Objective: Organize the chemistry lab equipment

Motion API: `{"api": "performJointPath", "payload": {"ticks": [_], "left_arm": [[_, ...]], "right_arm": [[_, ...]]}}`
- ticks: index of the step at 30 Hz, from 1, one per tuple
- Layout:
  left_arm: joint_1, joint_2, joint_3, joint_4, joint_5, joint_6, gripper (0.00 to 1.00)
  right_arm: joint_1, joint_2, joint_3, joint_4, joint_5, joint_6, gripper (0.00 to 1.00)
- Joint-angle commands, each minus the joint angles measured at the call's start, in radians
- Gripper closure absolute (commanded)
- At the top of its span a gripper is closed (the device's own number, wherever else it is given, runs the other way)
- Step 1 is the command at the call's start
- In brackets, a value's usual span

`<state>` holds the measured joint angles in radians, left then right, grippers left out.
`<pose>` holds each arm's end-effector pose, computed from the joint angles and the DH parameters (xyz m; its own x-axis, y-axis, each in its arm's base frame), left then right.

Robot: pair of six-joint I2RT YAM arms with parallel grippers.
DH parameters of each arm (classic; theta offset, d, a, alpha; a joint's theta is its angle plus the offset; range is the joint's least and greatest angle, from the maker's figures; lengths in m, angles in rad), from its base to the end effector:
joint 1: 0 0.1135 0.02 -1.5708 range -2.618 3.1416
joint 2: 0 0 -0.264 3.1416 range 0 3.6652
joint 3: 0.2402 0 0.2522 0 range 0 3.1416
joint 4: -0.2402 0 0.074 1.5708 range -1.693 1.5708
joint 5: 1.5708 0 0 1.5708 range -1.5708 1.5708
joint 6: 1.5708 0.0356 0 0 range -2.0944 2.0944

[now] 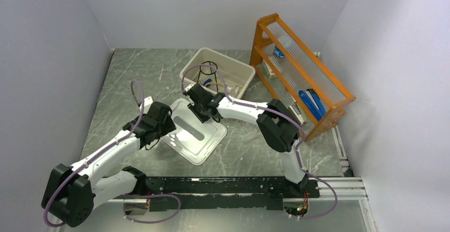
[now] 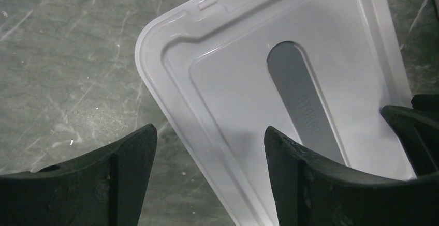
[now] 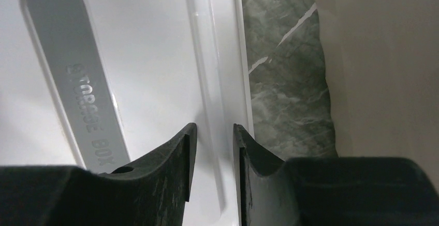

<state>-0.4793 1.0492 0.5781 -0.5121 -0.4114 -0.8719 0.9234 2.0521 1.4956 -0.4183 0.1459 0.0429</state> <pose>0.1779 -0.0764 0.1959 -0.6481 -0.4539 -0.6115 -0.4200 0.8829 -0.2103 0.2714 0.3504 0.1787 -0.5304 -0.6311 -0.5660 -0.7179 0.6895 -0.0961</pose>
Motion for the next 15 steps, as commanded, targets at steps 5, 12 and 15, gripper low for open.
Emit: {"api": "performJointPath", "payload": {"ticks": [5,12,15], "left_arm": [[0.019,-0.039,-0.044,-0.023,0.006,-0.012,0.20],[0.024,-0.049,-0.074,-0.004,0.029,-0.011,0.21],[0.025,-0.049,-0.084,-0.003,0.025,-0.012,0.22]], "right_arm": [[-0.012,0.073,0.045,-0.034,0.048,-0.031,0.64],[-0.033,0.142,0.096,-0.074,-0.060,-0.034,0.64],[-0.037,0.164,0.117,-0.096,-0.102,-0.069,0.69]]}}
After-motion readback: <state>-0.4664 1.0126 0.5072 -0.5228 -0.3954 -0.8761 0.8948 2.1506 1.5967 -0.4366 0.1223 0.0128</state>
